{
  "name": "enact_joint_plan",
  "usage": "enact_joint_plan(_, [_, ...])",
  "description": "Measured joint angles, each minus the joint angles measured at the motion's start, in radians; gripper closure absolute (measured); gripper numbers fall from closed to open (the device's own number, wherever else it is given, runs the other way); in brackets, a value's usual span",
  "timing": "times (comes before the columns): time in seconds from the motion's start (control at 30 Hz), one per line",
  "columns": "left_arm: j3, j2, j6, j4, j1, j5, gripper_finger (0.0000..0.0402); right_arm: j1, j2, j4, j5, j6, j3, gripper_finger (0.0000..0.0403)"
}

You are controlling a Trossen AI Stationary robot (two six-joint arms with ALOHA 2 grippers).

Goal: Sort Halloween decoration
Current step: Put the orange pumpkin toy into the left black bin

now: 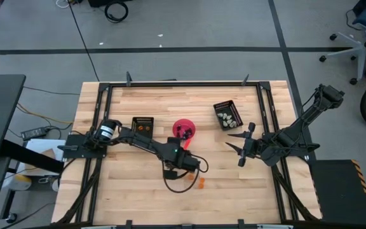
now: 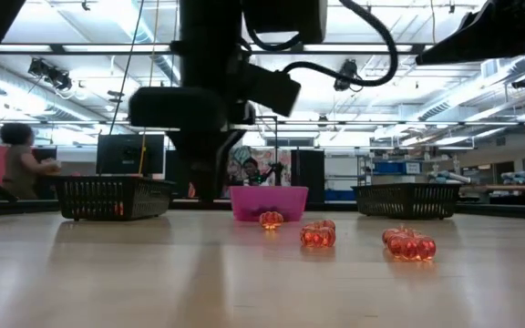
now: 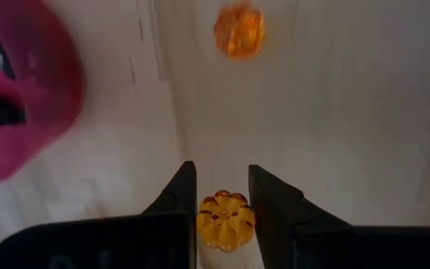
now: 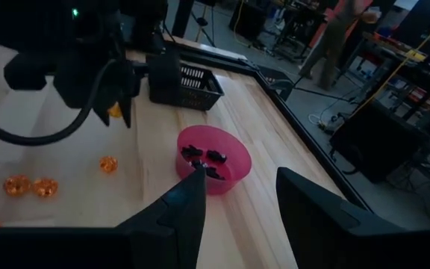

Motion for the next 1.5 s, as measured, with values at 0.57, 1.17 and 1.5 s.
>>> enact_joint_plan(0.57, [0.0, 0.0, -0.165, -0.36, 0.0, -0.155, 0.033, 0.0, 0.0, 0.001, -0.004, -0.002, 0.0, 0.0236])
enact_joint_plan(1.17, [-0.275, -0.12, -0.369, -0.437, 0.0, -0.214, 0.0329, 0.0, 0.0, 0.002, -0.01, 0.0, 0.0, 0.0236])
enact_joint_plan(1.5, [-0.445, -0.2, -0.479, -0.37, 0.0, -0.21, 0.0326, 0.0, 0.0, 0.009, -0.008, -0.003, 0.0, 0.0236])
